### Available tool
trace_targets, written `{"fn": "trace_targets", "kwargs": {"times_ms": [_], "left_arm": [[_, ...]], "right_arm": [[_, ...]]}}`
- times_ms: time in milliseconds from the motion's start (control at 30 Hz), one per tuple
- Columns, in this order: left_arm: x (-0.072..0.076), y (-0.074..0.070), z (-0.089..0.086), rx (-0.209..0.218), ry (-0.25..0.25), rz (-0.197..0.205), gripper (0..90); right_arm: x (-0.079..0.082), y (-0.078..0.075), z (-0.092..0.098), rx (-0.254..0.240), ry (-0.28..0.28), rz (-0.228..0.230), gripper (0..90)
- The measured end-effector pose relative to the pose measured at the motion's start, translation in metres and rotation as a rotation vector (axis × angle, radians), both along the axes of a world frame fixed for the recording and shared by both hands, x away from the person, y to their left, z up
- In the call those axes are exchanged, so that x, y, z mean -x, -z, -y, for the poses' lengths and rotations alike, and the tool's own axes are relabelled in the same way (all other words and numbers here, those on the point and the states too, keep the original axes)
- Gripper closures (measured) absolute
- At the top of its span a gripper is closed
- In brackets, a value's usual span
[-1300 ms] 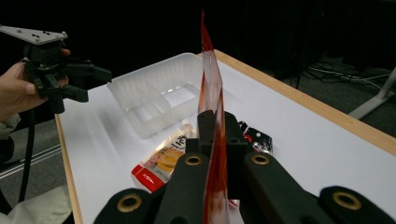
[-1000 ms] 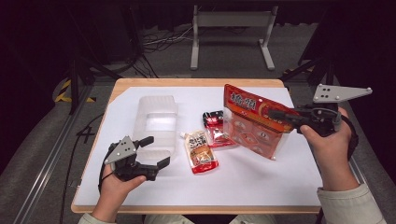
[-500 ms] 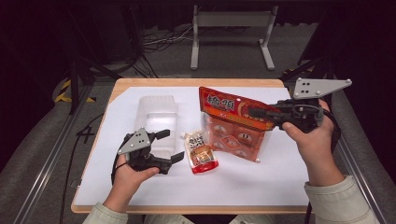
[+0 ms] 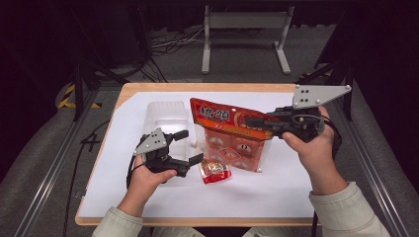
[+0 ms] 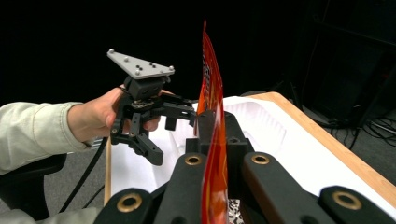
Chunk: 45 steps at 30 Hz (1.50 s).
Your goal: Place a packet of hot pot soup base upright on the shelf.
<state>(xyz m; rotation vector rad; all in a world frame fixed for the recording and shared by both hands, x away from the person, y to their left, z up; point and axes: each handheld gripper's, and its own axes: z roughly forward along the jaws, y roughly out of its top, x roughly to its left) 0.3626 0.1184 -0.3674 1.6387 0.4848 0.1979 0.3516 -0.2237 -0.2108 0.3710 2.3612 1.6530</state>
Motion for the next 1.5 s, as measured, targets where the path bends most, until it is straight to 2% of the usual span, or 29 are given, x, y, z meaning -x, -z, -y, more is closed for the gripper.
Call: {"fn": "trace_targets", "kwargs": {"times_ms": [100, 133, 200, 267, 500, 567, 667, 733, 800, 900, 967, 1000, 1033, 1133, 1300, 1333, 1367, 1400, 1500], "left_arm": [[0.0, -0.001, 0.003, -0.009, 0.005, 0.014, 6.5], [-0.001, -0.003, 0.007, -0.008, 0.03, 0.015, 7.1], [-0.002, -0.004, 0.009, -0.013, 0.035, 0.022, 7.3], [-0.003, -0.007, 0.014, -0.032, 0.062, 0.03, 8.0], [-0.004, -0.022, 0.019, -0.044, 0.111, 0.058, 12.5], [-0.006, -0.025, 0.019, -0.035, 0.149, 0.06, 17.5], [-0.009, -0.025, 0.022, 0.009, 0.2, 0.057, 22.2], [-0.011, -0.023, 0.024, 0.003, 0.234, 0.056, 26.7], [-0.012, -0.022, 0.024, 0.024, 0.252, 0.058, 31.3], [-0.014, -0.024, 0.02, 0.039, 0.294, 0.073, 42.1], [-0.014, -0.029, 0.019, 0.059, 0.33, 0.081, 52.9], [-0.013, -0.031, 0.019, 0.056, 0.346, 0.089, 56.5], [-0.012, -0.032, 0.02, 0.036, 0.344, 0.095, 59.6], [-0.011, -0.03, 0.023, -0.019, 0.356, 0.097, 59.4], [-0.011, -0.028, 0.026, -0.027, 0.387, 0.089, 66.3], [-0.01, -0.03, 0.027, -0.05, 0.399, 0.093, 69.2], [-0.01, -0.03, 0.027, -0.05, 0.399, 0.093, 71.0], [-0.008, -0.031, 0.028, -0.077, 0.389, 0.105, 71.0], [-0.008, -0.033, 0.029, -0.085, 0.393, 0.086, 71.4]], "right_arm": [[0.0, 0.002, -0.004, 0.002, -0.013, -0.001, 90.0], [0.0, 0.002, -0.006, 0.003, -0.019, -0.001, 90.0], [0.0, 0.003, -0.007, 0.003, -0.023, 0.0, 90.0], [-0.001, 0.004, -0.011, 0.003, -0.038, 0.0, 90.0], [-0.003, 0.01, -0.018, 0.012, -0.069, -0.007, 90.0], [-0.003, 0.012, -0.019, 0.007, -0.077, -0.01, 90.0], [-0.004, 0.013, -0.021, -0.005, -0.095, -0.009, 90.0], [-0.004, 0.014, -0.022, -0.015, -0.106, -0.009, 90.0], [-0.004, 0.015, -0.023, -0.021, -0.113, -0.008, 90.0], [-0.005, 0.015, -0.025, -0.019, -0.124, -0.009, 90.0], [-0.005, 0.017, -0.026, -0.018, -0.14, -0.004, 90.0], [-0.005, 0.017, -0.026, -0.023, -0.141, -0.005, 90.0], [-0.006, 0.018, -0.026, -0.03, -0.143, -0.008, 90.0], [-0.007, 0.018, -0.024, -0.042, -0.142, -0.011, 90.0], [-0.007, 0.02, -0.024, -0.044, -0.138, -0.01, 90.0], [-0.007, 0.02, -0.023, -0.046, -0.136, -0.008, 90.0], [-0.007, 0.02, -0.023, -0.046, -0.136, -0.008, 90.0], [-0.008, 0.021, -0.023, -0.044, -0.137, -0.008, 90.0], [-0.007, 0.022, -0.022, -0.044, -0.135, -0.006, 90.0]]}}
